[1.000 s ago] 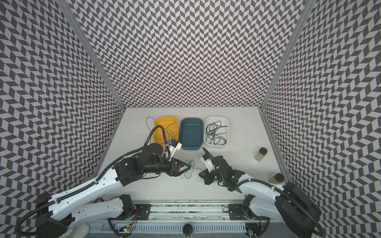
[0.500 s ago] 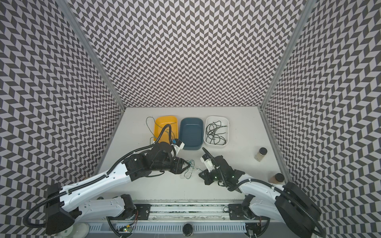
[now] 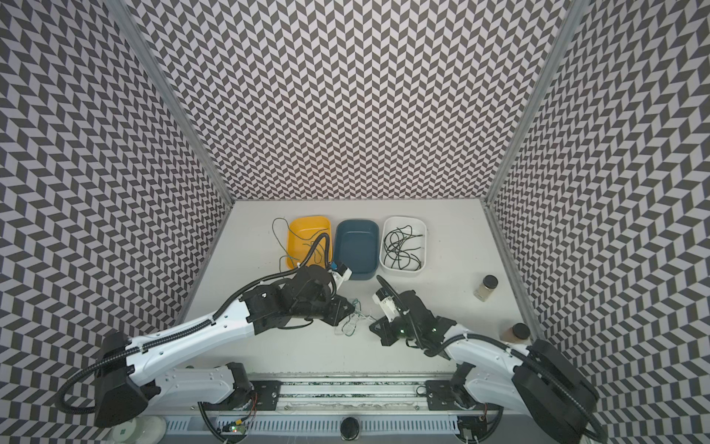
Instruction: Untangle the cables
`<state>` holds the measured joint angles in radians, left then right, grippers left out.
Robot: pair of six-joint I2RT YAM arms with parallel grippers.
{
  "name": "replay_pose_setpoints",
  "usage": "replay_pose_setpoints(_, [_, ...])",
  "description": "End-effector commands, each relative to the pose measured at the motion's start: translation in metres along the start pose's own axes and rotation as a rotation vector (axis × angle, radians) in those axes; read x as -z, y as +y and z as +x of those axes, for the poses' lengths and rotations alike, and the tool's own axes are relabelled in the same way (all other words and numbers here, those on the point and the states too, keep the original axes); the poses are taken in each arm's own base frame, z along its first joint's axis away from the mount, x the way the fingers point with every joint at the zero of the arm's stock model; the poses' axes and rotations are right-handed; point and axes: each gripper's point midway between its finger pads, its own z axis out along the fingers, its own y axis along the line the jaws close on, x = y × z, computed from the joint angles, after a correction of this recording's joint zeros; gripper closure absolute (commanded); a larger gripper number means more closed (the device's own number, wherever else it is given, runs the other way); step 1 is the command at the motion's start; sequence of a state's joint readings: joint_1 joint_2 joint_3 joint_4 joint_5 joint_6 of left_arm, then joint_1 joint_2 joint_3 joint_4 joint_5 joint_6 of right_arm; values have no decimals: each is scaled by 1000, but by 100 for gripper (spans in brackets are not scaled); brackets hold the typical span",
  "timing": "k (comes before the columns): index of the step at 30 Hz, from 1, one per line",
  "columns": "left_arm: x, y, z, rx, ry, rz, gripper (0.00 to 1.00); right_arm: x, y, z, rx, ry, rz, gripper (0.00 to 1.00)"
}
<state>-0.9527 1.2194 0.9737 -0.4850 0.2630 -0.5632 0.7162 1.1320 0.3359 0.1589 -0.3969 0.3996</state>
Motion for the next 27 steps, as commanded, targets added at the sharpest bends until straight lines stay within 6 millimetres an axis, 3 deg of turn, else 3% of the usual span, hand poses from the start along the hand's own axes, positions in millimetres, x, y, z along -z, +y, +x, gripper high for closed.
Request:
replay_pose_setpoints(1, [-2,-8,-10,-15,-16,14,100,4,17,-18,53,-57,-55,100])
replay_pose_setpoints(4, [2,-5,-11,-19,-28,-4,100,9,16,-20,54,-68,-40,97])
replay_pose_setpoints(6, [9,0,-14,-11,-52,-29,100,14,16,-21,51,-76,-25,87])
replay_pose_setpoints(10, [30,12,-21,52,-140,-69,100,37,15,-34,28,-149,38,54])
replay_pose_setpoints(13, [46,10,-28,100,-232,-24,100,57,19,-43,29,-220,53,42])
replay_pose_setpoints(17, [59,1,-33,122,-287,28,100,80,37,-54,18,-323,-19,39])
replay_pose_setpoints(20, [61,-5,-35,145,-294,62,100,89,65,-58,34,-352,-173,42])
replay_pose_setpoints(22, [62,-12,-37,160,-299,105,100,89,82,-58,40,-336,-261,45])
replay_pose_setpoints(27, [64,-19,-40,183,-306,141,100,77,90,-59,19,-300,-294,50])
